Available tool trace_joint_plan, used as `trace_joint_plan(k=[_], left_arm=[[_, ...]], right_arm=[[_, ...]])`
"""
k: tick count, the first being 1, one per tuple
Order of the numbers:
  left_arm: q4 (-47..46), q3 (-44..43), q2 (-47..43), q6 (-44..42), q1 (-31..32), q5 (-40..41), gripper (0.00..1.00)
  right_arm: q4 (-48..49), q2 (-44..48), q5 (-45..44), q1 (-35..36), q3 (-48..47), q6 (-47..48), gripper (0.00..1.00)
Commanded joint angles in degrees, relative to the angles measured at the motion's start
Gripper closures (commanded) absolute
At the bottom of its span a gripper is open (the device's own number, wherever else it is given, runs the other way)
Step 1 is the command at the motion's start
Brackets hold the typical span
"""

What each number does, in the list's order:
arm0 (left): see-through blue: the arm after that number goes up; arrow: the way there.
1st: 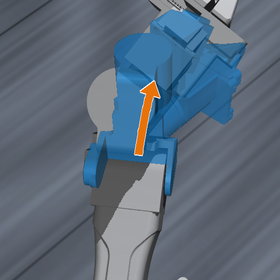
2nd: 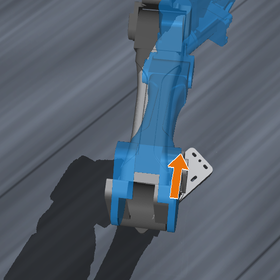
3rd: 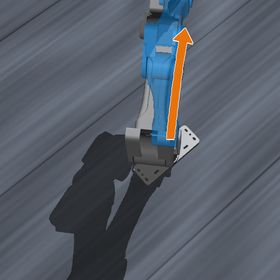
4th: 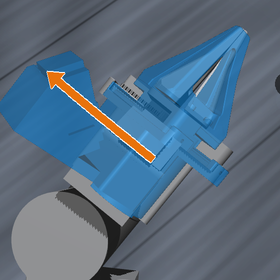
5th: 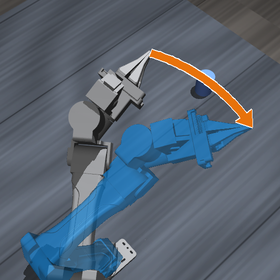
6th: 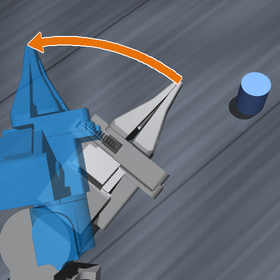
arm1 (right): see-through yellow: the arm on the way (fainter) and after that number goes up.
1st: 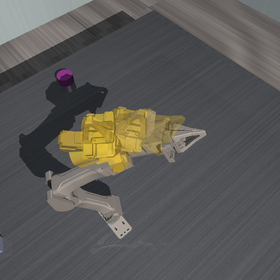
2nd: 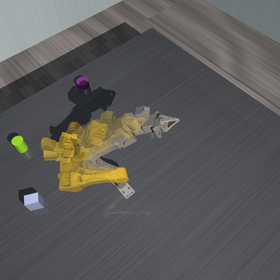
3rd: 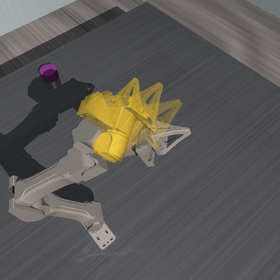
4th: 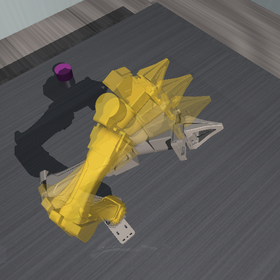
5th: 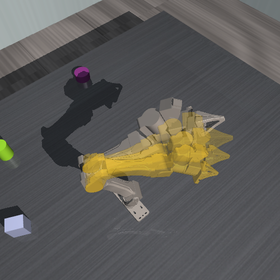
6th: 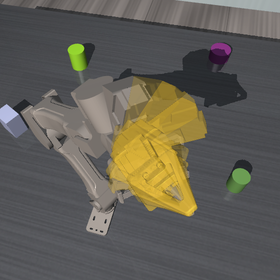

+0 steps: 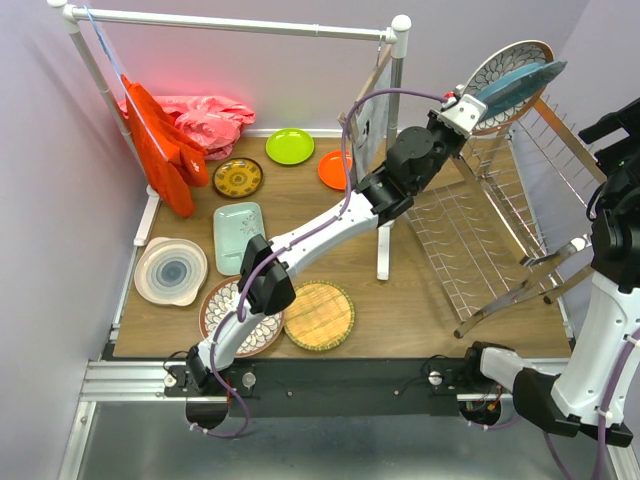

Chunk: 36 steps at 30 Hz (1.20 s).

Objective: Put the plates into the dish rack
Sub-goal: Pass the plate from the left arm to the right

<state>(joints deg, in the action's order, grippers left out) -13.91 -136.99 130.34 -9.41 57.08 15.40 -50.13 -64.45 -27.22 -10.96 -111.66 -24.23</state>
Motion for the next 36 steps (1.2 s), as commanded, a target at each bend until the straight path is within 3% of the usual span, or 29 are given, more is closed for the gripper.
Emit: trace_joint_plan(k=[1, 29, 36], left_arm=[[-9.38, -1.18, -3.17, 1.24, -0.30, -1.77, 1.00], [-7.18, -1.18, -3.43, 2.38, -0.57, -5.82, 0.96], [-6.31, -0.21, -3.87, 2.73, -0.56, -6.43, 0.96]], right_arm=[[1.09, 0.37, 1.03, -0.73, 0.39, -1.17, 0.01], [1.17, 1.34, 4.28, -3.10, 1.70, -2.84, 0.01], [1.44, -2.87, 20.42, -3.10, -3.47, -0.04, 0.02]])
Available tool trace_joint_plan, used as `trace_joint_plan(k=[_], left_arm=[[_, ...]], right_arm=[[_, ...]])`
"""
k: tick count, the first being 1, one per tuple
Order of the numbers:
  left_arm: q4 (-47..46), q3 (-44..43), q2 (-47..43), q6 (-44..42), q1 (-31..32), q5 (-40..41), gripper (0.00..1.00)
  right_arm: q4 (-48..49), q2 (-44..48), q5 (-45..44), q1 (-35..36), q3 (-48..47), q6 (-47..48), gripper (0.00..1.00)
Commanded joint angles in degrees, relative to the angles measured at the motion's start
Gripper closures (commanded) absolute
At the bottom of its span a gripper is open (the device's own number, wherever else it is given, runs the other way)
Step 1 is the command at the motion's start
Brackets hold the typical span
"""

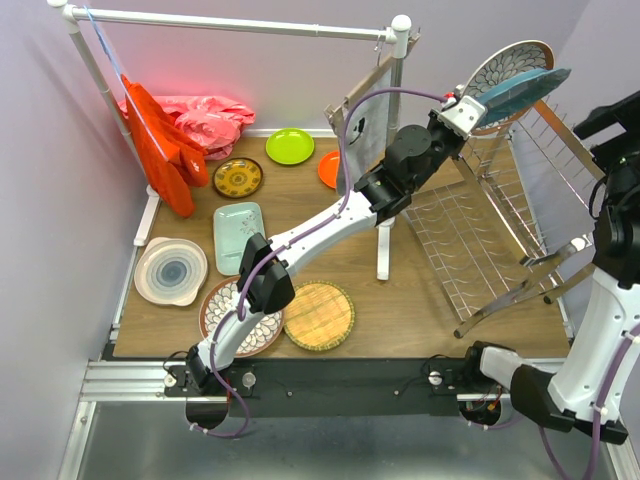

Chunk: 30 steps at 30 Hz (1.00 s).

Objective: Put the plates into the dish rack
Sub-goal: Pass the plate from the left arm to the right

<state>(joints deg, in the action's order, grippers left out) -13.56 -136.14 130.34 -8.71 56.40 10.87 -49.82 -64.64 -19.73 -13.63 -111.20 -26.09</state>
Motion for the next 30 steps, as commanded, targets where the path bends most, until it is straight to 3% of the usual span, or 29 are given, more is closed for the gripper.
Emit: trace_joint_plan(k=[1, 3, 10, 17, 22, 24, 26, 30], left_arm=[[-6.65, -1.15, -3.87, 2.03, 0.11, -2.00, 0.96], [-6.57, -1.06, -3.96, 2.03, 0.11, -2.08, 0.96], [-6.57, -1.15, -3.70, 2.29, 0.02, -1.91, 0.96], [-6.83, -1.33, -3.43, 2.91, -0.33, -2.61, 0.96], [-6.83, -1.06, -3.52, 3.43, -0.50, -3.23, 0.97], [-7.09, -1.24, -3.52, 3.52, -0.50, -3.67, 0.97], [-7.01, -1.24, -3.43, 3.70, -0.50, -3.93, 0.97], [-6.83, -0.97, -3.60, 3.52, -0.50, -3.84, 0.97]], right_arm=[[1.39, -3.20, 14.87, -0.43, -4.55, 4.18, 0.02], [1.48, -4.96, 22.66, -0.43, -5.78, 8.40, 0.01], [0.60, -6.38, 33.77, -0.43, -7.98, 33.67, 0.02], [1.39, -6.20, 33.35, -0.43, -6.14, 56.38, 0.14], [1.84, -8.13, 35.10, -0.43, -8.50, 67.64, 0.14], [1.66, -10.32, 34.76, -0.52, -10.26, 67.31, 0.13], [1.48, -12.34, 35.45, -0.43, -13.95, 60.13, 0.07], [0.25, -11.65, 43.18, -0.43, -15.89, 44.49, 0.09]])
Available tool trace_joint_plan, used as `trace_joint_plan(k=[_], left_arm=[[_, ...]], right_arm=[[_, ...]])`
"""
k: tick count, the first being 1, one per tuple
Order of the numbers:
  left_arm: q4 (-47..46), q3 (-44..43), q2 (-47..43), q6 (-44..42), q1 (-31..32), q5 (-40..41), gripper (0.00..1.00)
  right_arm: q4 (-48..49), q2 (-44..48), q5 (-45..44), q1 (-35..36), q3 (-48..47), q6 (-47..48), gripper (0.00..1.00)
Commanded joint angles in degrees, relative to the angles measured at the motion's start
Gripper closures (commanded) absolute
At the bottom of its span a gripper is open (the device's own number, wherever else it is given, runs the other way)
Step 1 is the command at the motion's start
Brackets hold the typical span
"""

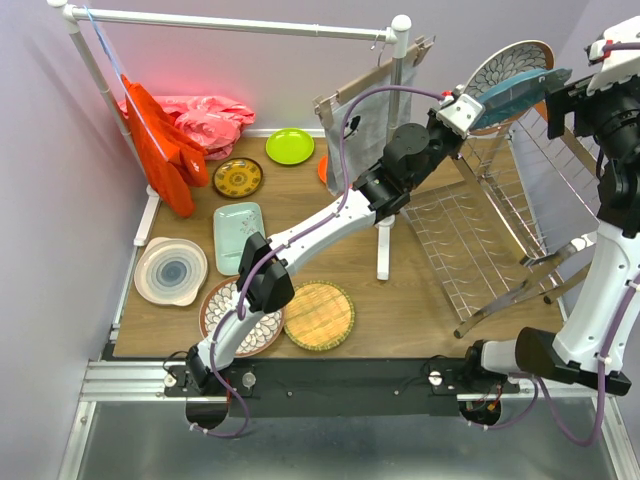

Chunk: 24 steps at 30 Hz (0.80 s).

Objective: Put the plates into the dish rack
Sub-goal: Pass the plate from the left arm to the right

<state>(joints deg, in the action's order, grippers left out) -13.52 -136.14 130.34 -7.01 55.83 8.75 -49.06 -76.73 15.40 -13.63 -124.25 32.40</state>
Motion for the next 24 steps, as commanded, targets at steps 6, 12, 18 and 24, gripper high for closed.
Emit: trace_joint_plan(k=[6, 12, 18, 24], left_arm=[[-6.96, -1.06, -3.60, 1.91, -0.02, -1.90, 0.97], [-6.96, -0.97, -3.78, 2.00, -0.02, -2.16, 0.97], [-7.13, -0.53, -3.87, 1.73, -0.02, -2.51, 0.97], [-7.31, -0.45, -3.69, 0.94, -0.02, -2.69, 0.97]], right_arm=[[1.76, 2.98, 10.18, -0.43, -1.18, -40.72, 0.11], [3.53, 6.85, -3.24, -0.43, 2.51, -64.89, 0.04], [3.44, 5.89, -4.78, -0.43, 4.01, -82.21, 0.08], [3.71, 3.52, 2.08, -1.66, 6.56, -92.69, 0.12]])
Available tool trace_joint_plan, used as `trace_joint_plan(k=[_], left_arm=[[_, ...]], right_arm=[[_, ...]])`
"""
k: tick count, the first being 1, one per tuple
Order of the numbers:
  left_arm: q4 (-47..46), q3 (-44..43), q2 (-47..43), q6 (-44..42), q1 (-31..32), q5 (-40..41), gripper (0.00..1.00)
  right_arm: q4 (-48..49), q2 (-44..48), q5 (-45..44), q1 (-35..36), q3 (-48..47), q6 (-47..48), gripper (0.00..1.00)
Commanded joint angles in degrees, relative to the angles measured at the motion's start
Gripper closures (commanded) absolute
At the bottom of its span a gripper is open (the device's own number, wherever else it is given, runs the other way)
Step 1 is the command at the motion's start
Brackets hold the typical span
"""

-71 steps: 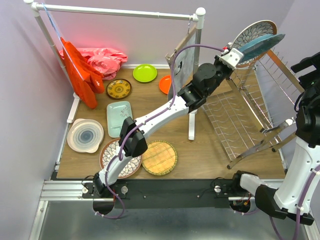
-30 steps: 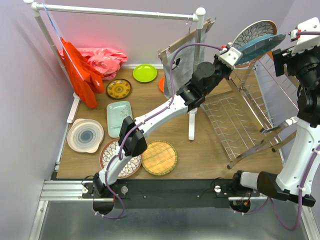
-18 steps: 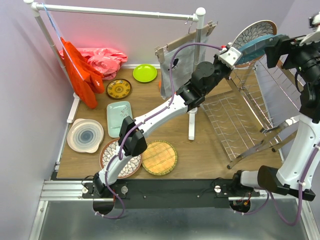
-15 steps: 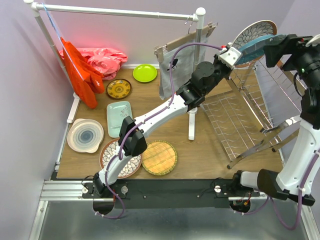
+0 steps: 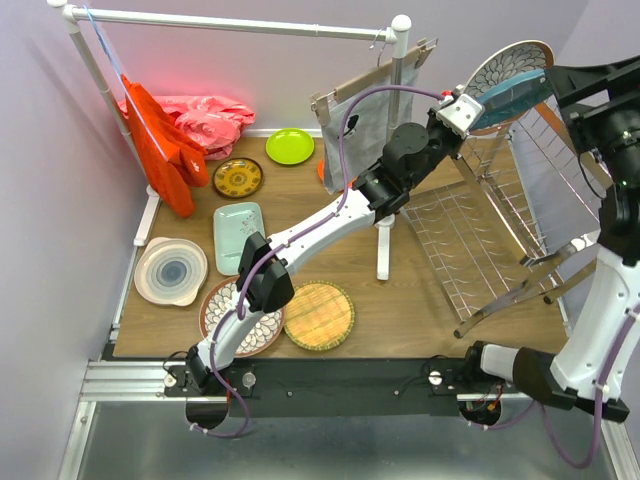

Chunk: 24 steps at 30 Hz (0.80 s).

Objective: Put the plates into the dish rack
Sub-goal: Pass the plate from the left arm to the right

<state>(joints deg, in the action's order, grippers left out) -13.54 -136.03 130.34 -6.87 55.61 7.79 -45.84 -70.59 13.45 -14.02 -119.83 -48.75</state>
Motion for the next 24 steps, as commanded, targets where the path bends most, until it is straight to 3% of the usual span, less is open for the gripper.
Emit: trace_joint_plan(k=[1, 13, 19, 24], left_arm=[[-7.29, -0.56, -3.52, 0.90, 0.20, -1.73, 0.97], [-7.82, 0.32, -3.61, -1.12, 0.20, -1.90, 0.98], [-8.43, 0.67, -3.34, -2.62, 0.28, -2.34, 0.98], [-8.96, 1.03, -3.25, -3.67, 0.28, -2.61, 0.98]], right_arm=[[0.49, -2.97, 5.26, -1.53, 2.75, -13.63, 0.13], [1.90, -7.37, 9.13, -3.64, 1.53, -22.79, 0.15], [1.81, -8.69, 8.52, -4.17, 1.44, -23.84, 0.21], [1.90, -9.57, 8.52, -4.61, 1.45, -24.72, 0.32]])
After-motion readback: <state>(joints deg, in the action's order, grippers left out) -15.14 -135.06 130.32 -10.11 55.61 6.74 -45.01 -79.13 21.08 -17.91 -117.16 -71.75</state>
